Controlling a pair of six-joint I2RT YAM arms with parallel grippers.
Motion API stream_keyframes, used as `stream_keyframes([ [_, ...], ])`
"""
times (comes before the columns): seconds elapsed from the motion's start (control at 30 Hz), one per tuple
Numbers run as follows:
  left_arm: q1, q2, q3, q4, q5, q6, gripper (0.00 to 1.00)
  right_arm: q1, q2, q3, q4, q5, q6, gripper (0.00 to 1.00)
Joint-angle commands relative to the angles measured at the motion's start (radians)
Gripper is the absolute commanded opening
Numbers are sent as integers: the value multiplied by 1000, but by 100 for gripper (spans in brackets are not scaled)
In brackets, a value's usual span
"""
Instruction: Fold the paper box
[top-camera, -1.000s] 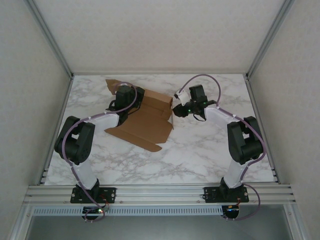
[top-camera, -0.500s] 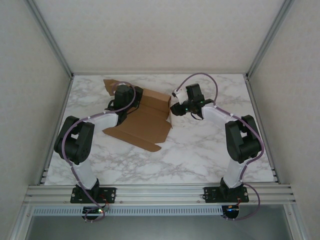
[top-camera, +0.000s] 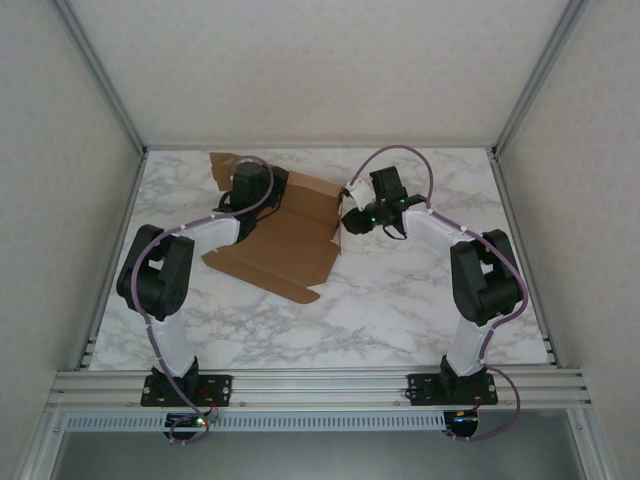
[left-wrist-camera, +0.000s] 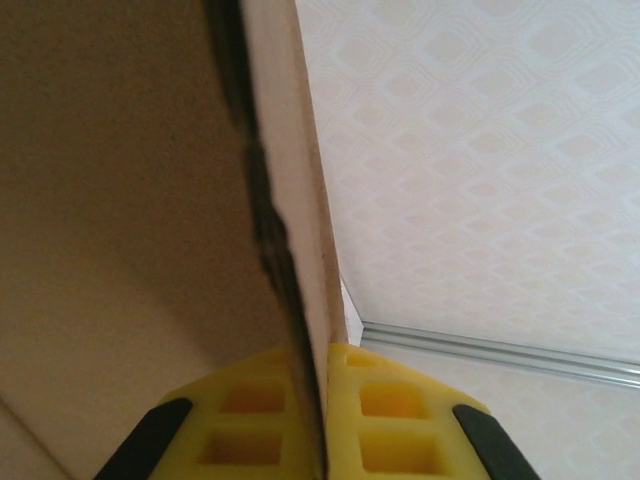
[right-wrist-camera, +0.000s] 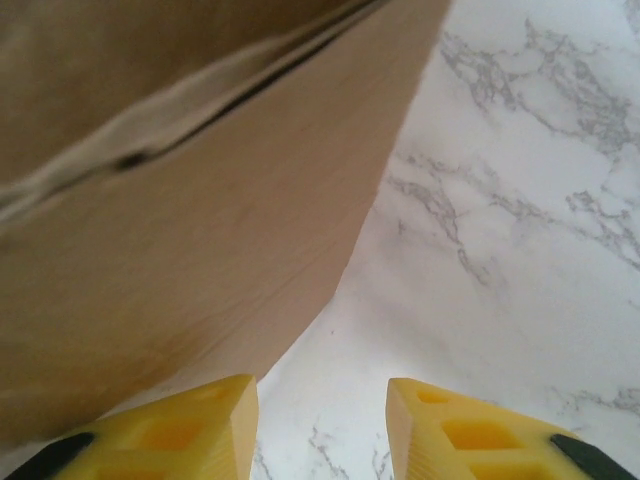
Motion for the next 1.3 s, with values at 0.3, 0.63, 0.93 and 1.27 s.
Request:
stream_keyframes([
  [0.3,10,36,-10,-137,-34,-7,0,-22,58,144,-276,-208,-19,39],
  [0.63,10,15,-4,-142,-31,4,0,3,75,161,-139,-211,160,46],
  [0.93,10,5,-6,-135,-27,-3,0,56,70,134,-56,29,192,55],
  [1.27,8,-45,-92,-49,-16,-11,0,95,4,-13,125,121,264,74],
])
